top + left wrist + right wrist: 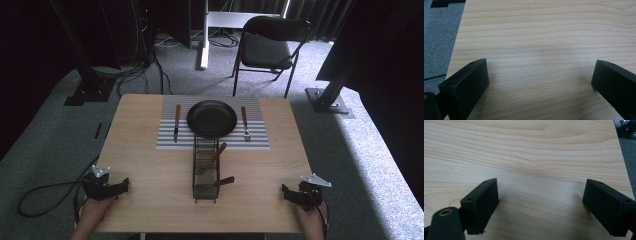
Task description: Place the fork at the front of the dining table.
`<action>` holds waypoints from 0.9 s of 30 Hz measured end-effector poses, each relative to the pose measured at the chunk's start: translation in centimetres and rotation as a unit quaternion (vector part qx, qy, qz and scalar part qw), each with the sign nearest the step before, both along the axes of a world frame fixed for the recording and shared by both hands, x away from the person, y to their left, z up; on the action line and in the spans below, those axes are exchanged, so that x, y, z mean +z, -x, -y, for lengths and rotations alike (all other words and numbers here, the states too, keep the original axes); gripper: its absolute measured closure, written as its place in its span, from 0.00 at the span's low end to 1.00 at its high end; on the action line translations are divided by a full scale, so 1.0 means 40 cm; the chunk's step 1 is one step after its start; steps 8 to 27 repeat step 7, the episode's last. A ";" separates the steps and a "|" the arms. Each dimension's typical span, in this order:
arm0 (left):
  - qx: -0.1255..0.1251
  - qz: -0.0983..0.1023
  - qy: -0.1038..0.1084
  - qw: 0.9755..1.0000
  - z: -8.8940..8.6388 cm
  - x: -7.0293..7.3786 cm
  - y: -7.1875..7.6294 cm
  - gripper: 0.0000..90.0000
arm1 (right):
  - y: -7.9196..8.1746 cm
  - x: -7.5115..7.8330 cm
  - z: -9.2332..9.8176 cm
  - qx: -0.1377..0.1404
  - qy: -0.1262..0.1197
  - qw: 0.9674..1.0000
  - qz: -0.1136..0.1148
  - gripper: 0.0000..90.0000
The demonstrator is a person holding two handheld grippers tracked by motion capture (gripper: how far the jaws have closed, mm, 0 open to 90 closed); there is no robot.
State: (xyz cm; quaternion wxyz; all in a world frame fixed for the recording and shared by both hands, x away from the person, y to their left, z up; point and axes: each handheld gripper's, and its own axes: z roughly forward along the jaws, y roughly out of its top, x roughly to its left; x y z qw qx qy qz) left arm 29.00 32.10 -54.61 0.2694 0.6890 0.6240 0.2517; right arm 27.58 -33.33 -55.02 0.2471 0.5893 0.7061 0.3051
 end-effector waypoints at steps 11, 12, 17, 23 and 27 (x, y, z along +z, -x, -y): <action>0.015 -0.001 0.000 1.000 0.006 0.000 -0.001 0.01 | -0.002 0.000 0.000 0.002 0.000 1.000 0.000 0.14; 0.015 -0.001 0.000 1.000 0.006 0.000 -0.001 0.01 | -0.002 0.000 0.000 0.002 0.000 1.000 0.000 0.14; 0.015 -0.001 0.000 1.000 0.006 0.000 -0.001 0.01 | -0.002 0.000 0.000 0.002 0.000 1.000 0.000 0.14; 0.015 -0.001 0.000 1.000 0.006 0.000 -0.001 0.01 | -0.002 0.000 0.000 0.002 0.000 1.000 0.000 0.14; 0.015 -0.001 0.000 1.000 0.006 0.000 -0.001 0.01 | -0.002 0.000 0.000 0.002 0.000 1.000 0.000 0.14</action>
